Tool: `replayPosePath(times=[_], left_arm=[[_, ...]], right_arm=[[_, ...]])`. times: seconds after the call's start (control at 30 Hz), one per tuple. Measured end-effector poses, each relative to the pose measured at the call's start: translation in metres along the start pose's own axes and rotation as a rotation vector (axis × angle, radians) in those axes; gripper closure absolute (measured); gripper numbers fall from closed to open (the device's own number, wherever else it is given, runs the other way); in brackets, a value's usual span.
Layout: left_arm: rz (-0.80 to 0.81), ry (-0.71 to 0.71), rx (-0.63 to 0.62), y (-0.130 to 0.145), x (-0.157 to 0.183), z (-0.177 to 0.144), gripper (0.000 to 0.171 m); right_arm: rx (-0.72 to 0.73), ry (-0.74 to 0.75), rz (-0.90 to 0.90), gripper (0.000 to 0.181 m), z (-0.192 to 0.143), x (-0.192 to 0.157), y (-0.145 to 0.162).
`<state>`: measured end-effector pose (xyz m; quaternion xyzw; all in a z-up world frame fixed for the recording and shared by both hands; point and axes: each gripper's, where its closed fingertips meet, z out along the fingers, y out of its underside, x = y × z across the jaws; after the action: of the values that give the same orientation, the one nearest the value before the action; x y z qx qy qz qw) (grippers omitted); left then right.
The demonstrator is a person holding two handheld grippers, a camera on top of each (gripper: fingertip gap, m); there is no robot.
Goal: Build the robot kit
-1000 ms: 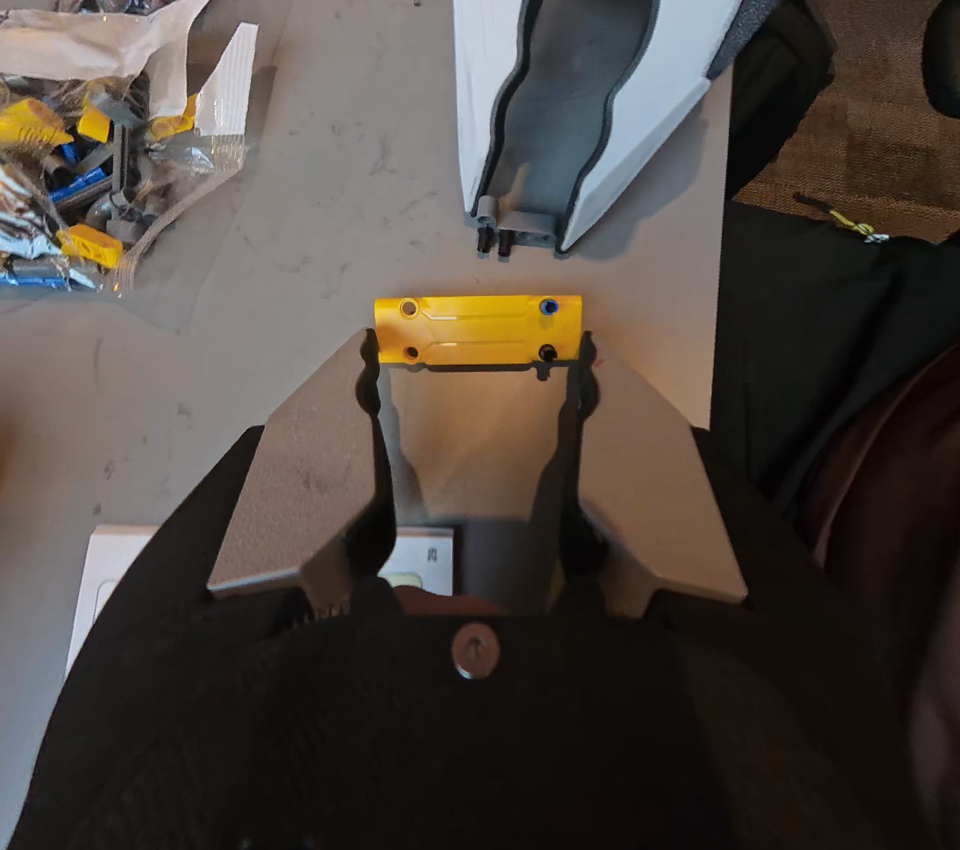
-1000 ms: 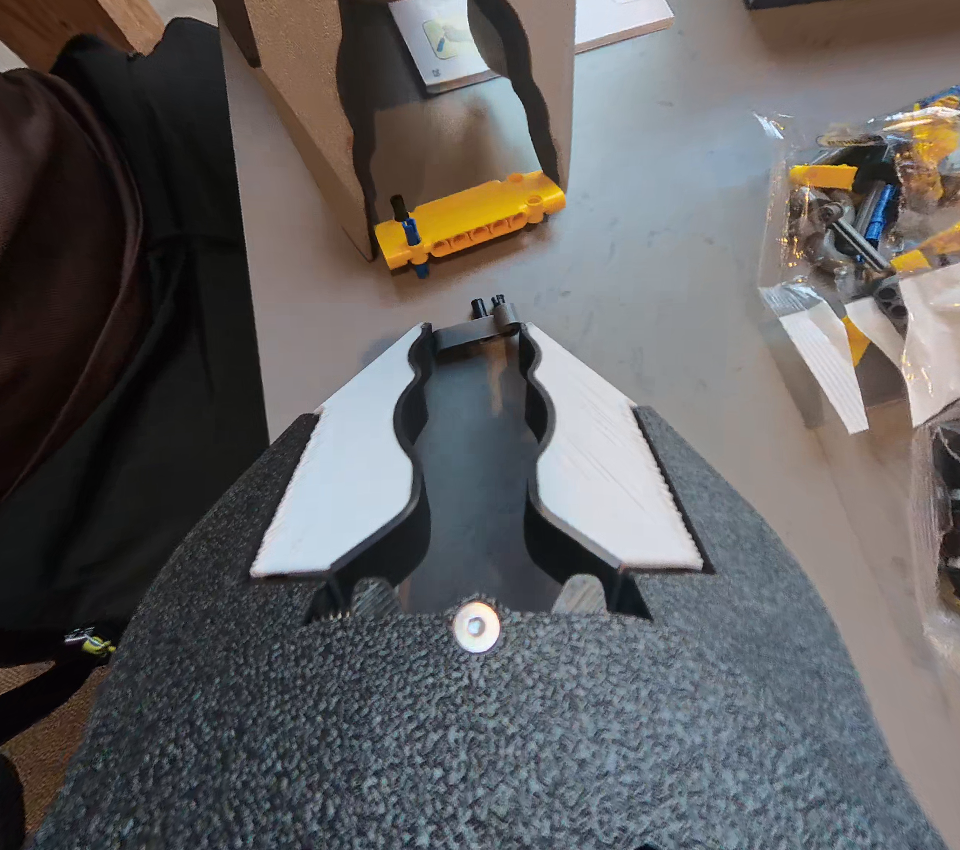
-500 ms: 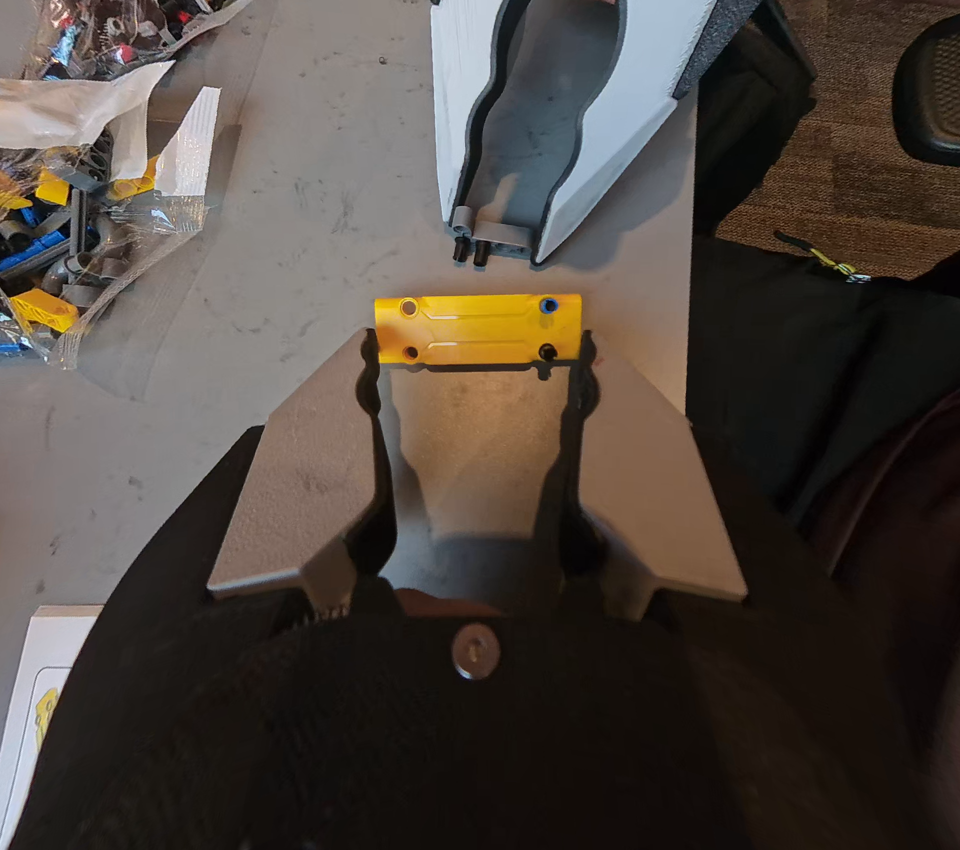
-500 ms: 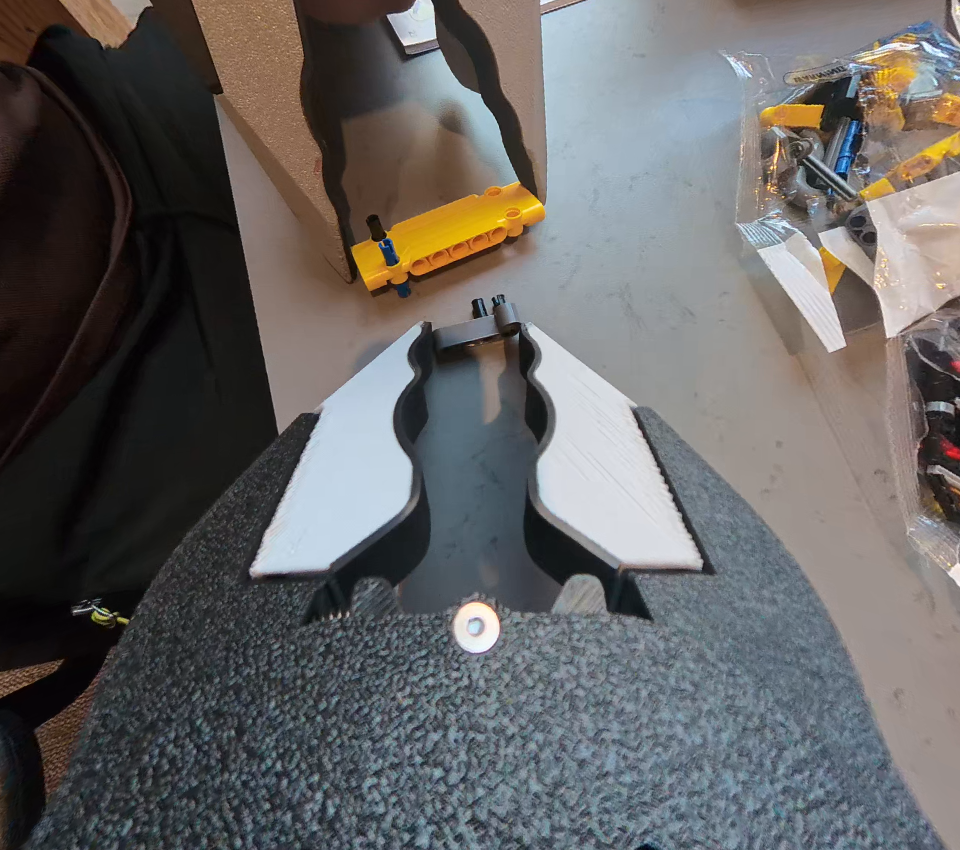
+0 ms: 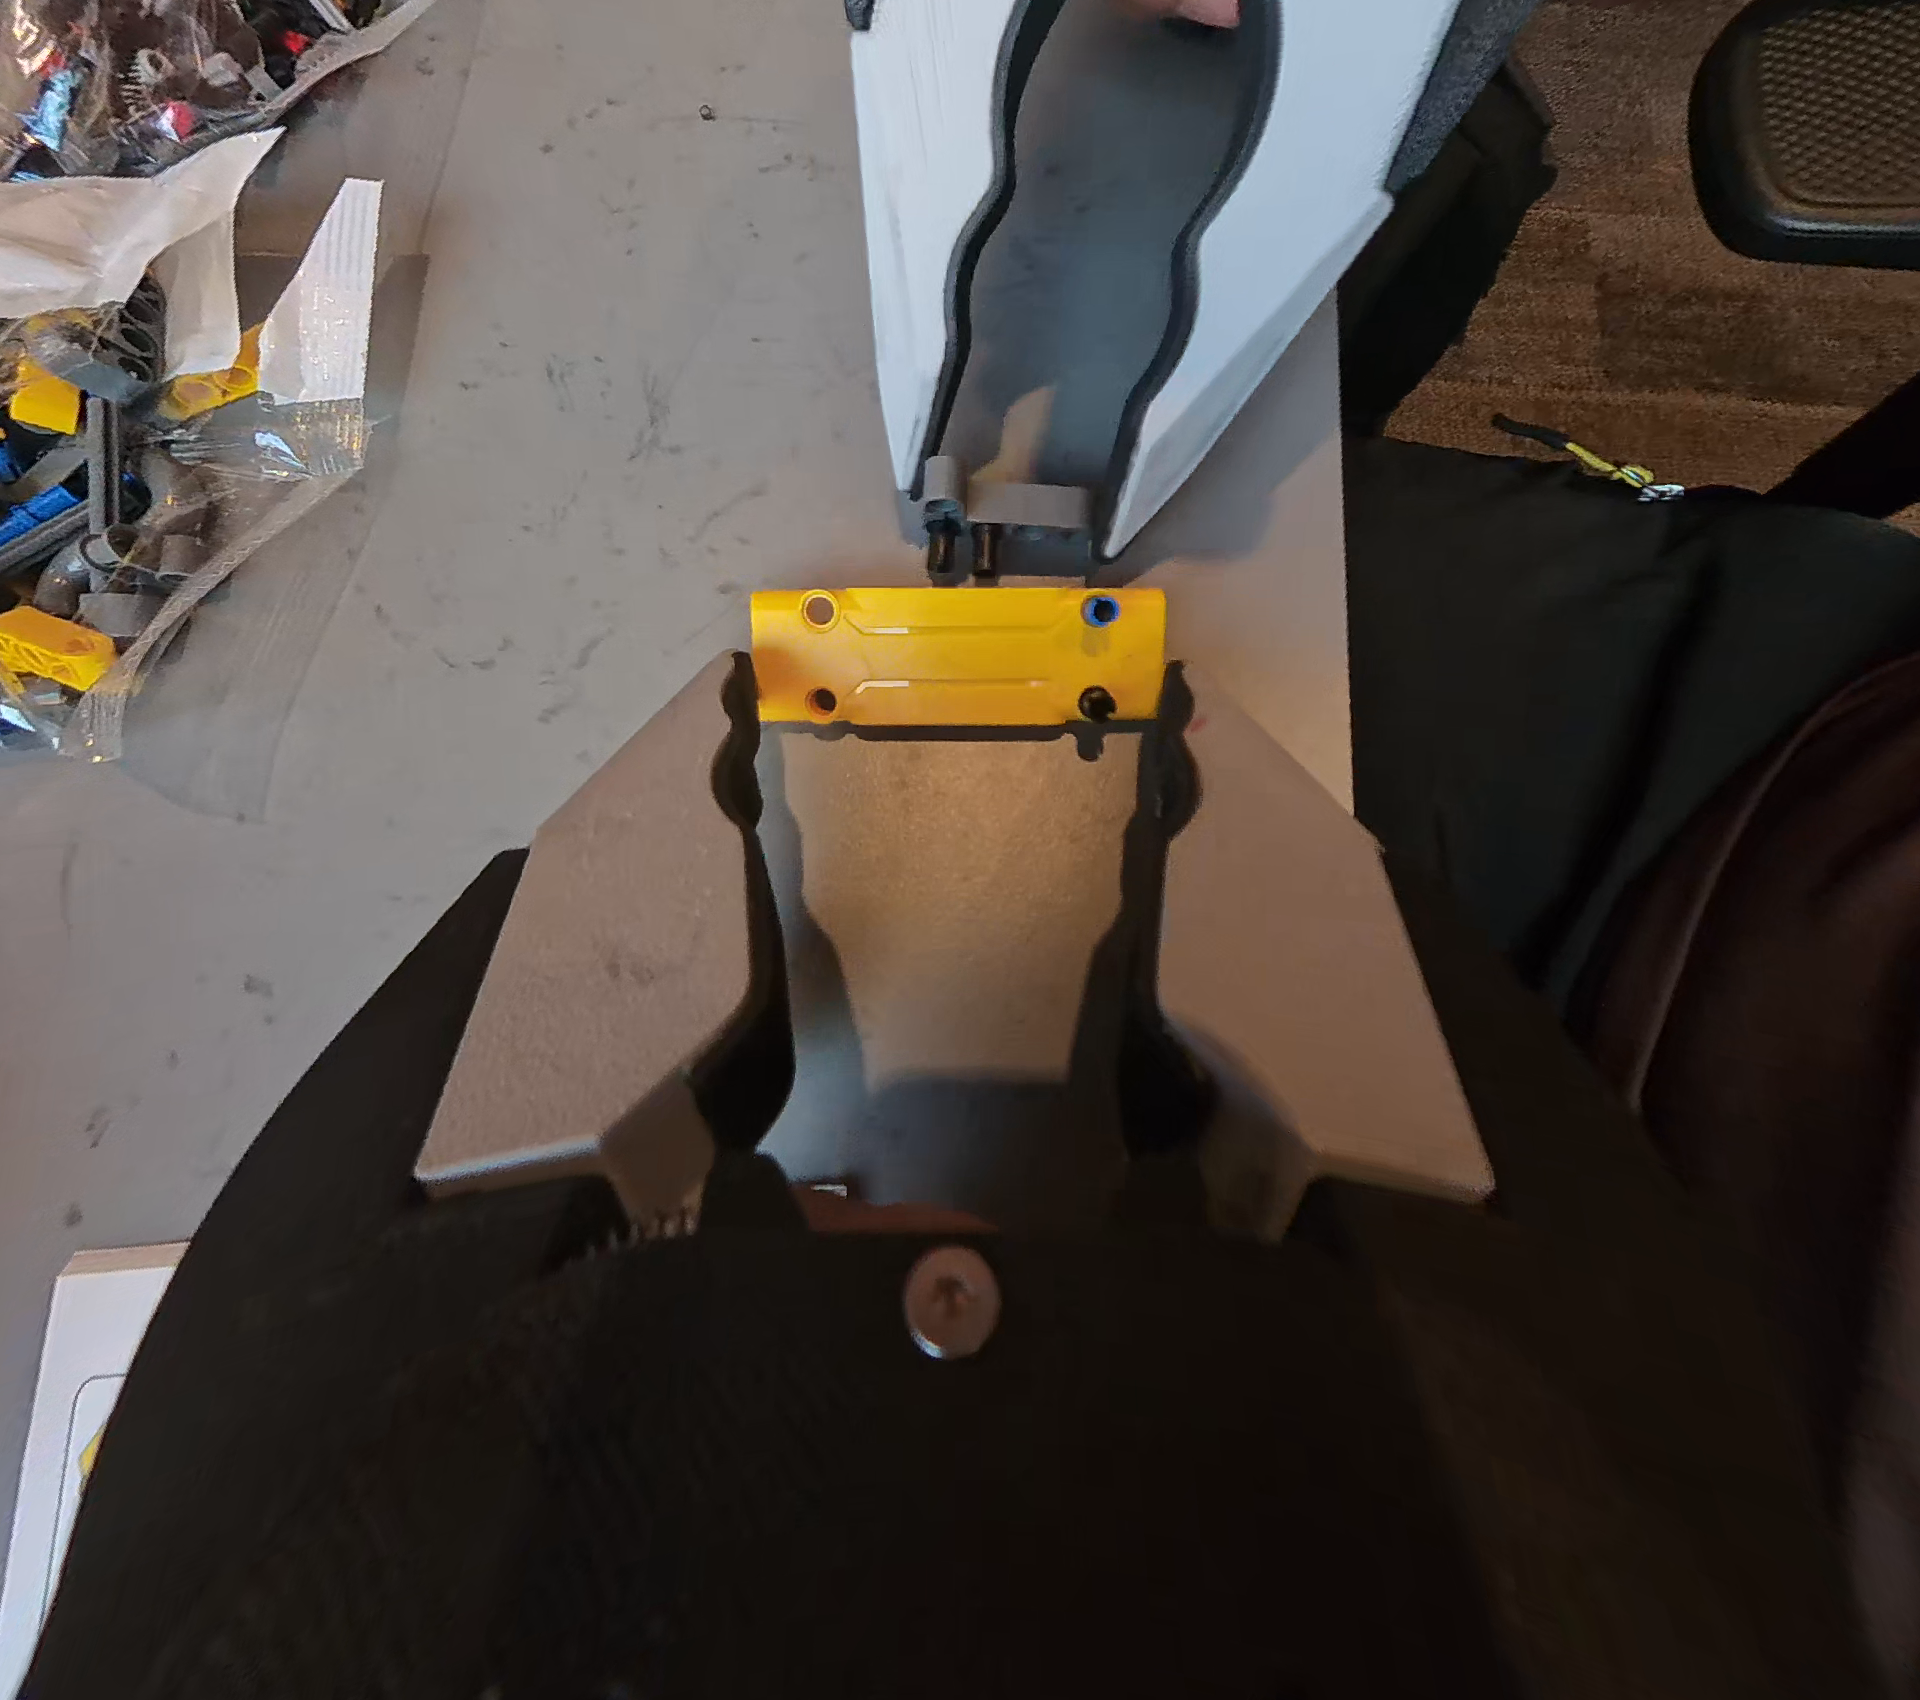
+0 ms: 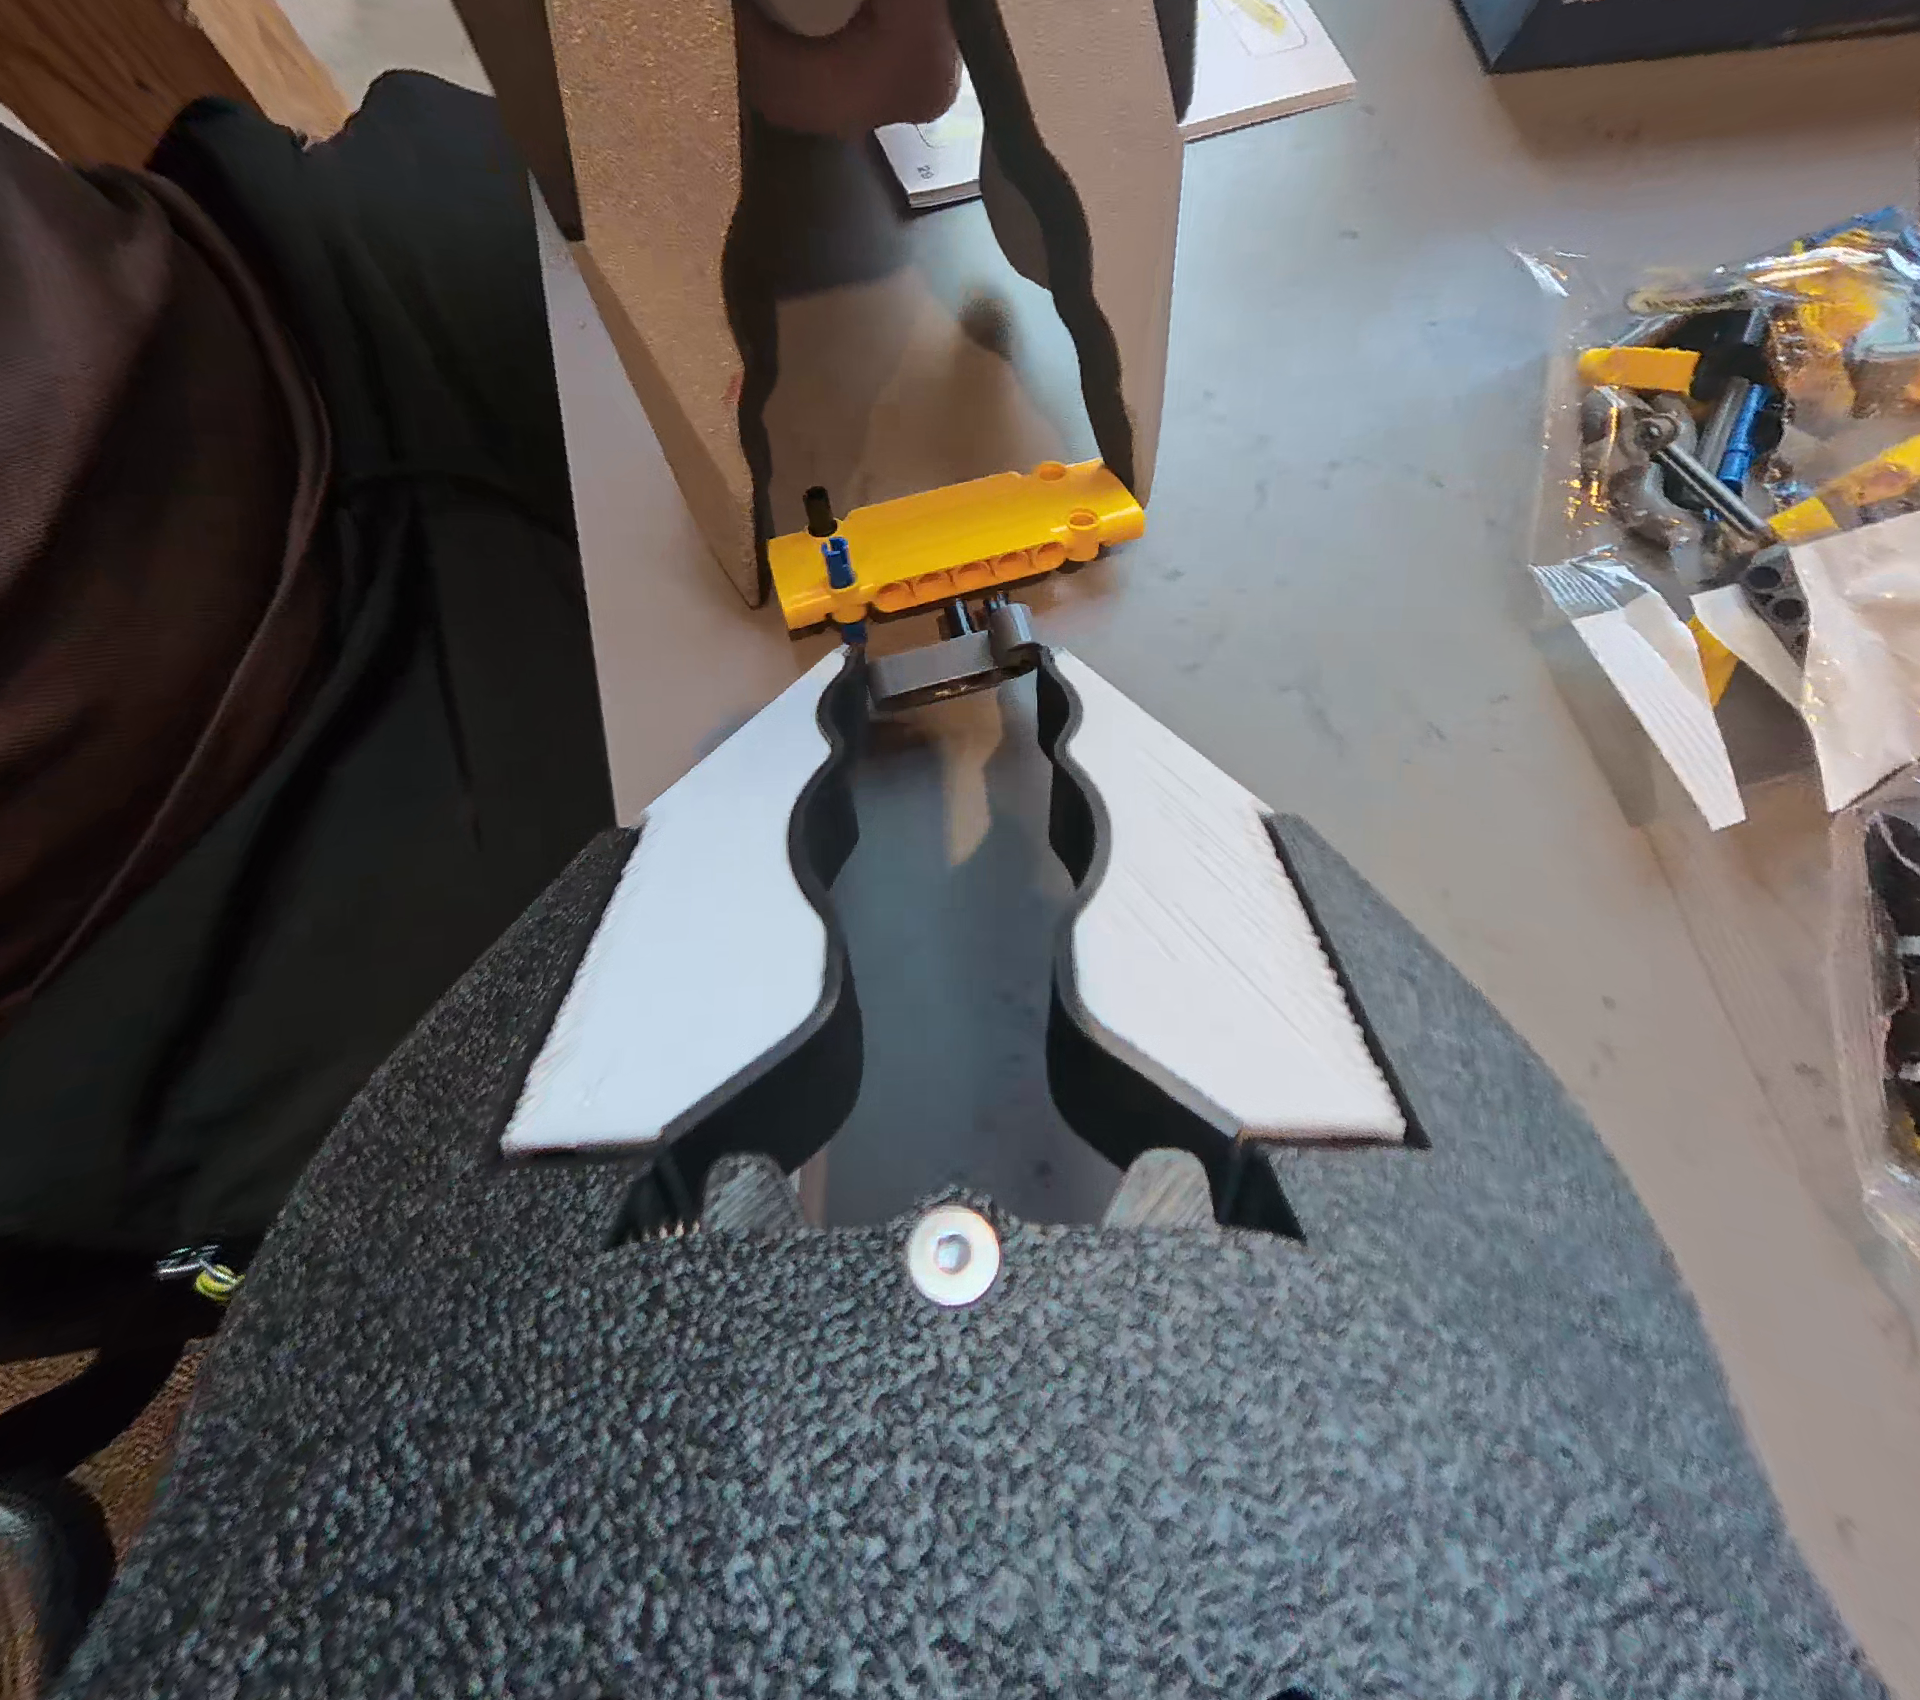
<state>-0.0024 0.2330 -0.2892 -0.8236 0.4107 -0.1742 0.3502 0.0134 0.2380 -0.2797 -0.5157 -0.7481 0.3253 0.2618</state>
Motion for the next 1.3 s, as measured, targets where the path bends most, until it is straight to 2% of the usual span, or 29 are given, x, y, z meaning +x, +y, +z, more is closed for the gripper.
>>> replayPosePath(times=[0.2, 0.5, 0.83, 1.0, 1.3], left_arm=[[0.01, 0.014, 0.0, 0.001, 0.001, 0.0, 0.096], [0.014, 0.016, 0.0, 0.001, 0.001, -0.001, 0.096], [0.024, 0.023, 0.0, 0.001, 0.003, 0.0, 0.096], [0.022, 0.023, 0.0, 0.001, 0.003, 0.0, 0.096], [0.02, 0.02, 0.0, 0.0, 0.003, 0.0, 0.096]], right_arm=[[0.034, -0.053, 0.032, 0.148, -0.004, -0.005, -0.003], [0.008, -0.068, 0.008, 0.148, -0.002, -0.012, -0.004], [-0.175, -0.02, -0.094, 0.148, -0.003, -0.012, -0.002], [-0.214, -0.003, -0.122, 0.148, -0.002, -0.011, -0.007], [-0.169, -0.029, -0.121, 0.148, -0.003, -0.016, -0.008]])
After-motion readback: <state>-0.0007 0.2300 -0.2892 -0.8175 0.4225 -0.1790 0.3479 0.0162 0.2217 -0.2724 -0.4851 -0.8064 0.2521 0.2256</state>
